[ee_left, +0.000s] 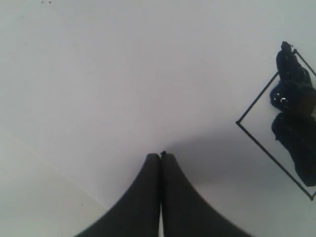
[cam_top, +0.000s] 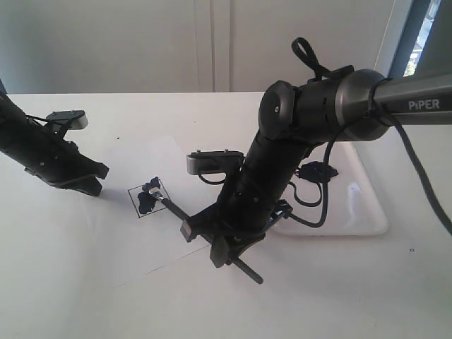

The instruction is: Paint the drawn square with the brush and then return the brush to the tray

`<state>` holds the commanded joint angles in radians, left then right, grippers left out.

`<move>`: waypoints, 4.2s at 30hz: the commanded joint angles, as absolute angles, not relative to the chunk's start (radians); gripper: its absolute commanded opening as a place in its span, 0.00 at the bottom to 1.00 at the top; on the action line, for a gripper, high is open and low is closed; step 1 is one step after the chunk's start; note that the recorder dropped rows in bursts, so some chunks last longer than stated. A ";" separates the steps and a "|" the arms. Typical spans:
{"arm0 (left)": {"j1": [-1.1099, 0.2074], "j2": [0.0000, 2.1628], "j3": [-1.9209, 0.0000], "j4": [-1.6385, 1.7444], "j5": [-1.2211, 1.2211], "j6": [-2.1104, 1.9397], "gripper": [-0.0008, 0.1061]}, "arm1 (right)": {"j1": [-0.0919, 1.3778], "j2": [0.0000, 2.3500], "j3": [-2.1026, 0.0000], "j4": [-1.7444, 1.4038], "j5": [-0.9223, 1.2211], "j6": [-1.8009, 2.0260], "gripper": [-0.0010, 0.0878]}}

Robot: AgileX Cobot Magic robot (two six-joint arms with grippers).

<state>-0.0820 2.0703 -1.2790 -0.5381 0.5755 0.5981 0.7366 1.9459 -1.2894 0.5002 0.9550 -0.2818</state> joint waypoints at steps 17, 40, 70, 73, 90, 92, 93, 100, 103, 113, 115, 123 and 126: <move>-0.082 2.070 -1.279 -0.568 0.596 0.594 0.01 | 0.737 1.946 -1.289 0.575 0.990 -0.334 0.01; -0.082 2.070 -1.279 -0.568 0.592 0.596 0.01 | 0.737 1.946 -1.289 0.441 0.971 -0.196 0.01; -0.082 2.070 -1.279 -0.568 0.592 0.600 0.01 | 0.737 1.946 -1.289 0.578 1.015 -0.295 0.01; -0.082 2.070 -1.279 -0.568 0.592 0.600 0.01 | 0.737 1.946 -1.289 0.578 1.032 -0.295 0.01; -0.082 2.070 -1.279 -0.568 0.586 0.598 0.01 | 0.737 1.908 -1.289 0.563 1.102 -0.308 0.01; -0.082 2.070 -1.281 -0.568 0.588 0.598 0.01 | 0.737 1.906 -1.289 0.552 1.100 -0.308 0.01; -0.082 2.065 -1.281 -0.568 0.589 0.598 0.01 | 0.737 1.906 -1.289 0.546 1.100 -0.308 0.01; -0.082 1.961 -1.281 -0.575 0.619 0.598 0.01 | 0.737 1.906 -1.289 0.539 1.084 -0.301 0.01; -0.082 1.910 -1.281 -0.575 0.658 0.598 0.01 | 0.737 1.906 -1.289 0.537 1.078 -0.301 0.01; -0.086 1.808 -1.268 -0.611 0.922 0.545 0.01 | 0.737 1.906 -1.289 0.535 1.073 -0.299 0.01; -0.095 1.806 -1.245 -0.604 0.927 0.552 0.01 | 0.737 1.906 -1.289 0.535 1.072 -0.299 0.01; -0.159 1.806 -1.142 -0.587 0.841 0.545 0.01 | 0.737 1.906 -1.289 0.531 1.066 -0.299 0.01; -0.187 1.806 -1.116 -0.587 0.781 0.543 0.01 | 0.737 1.906 -1.289 0.531 1.066 -0.299 0.01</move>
<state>-0.1866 1.8059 -1.1158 -0.5874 0.7807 0.5433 0.7366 1.9056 -1.2894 0.5312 1.0661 -0.2993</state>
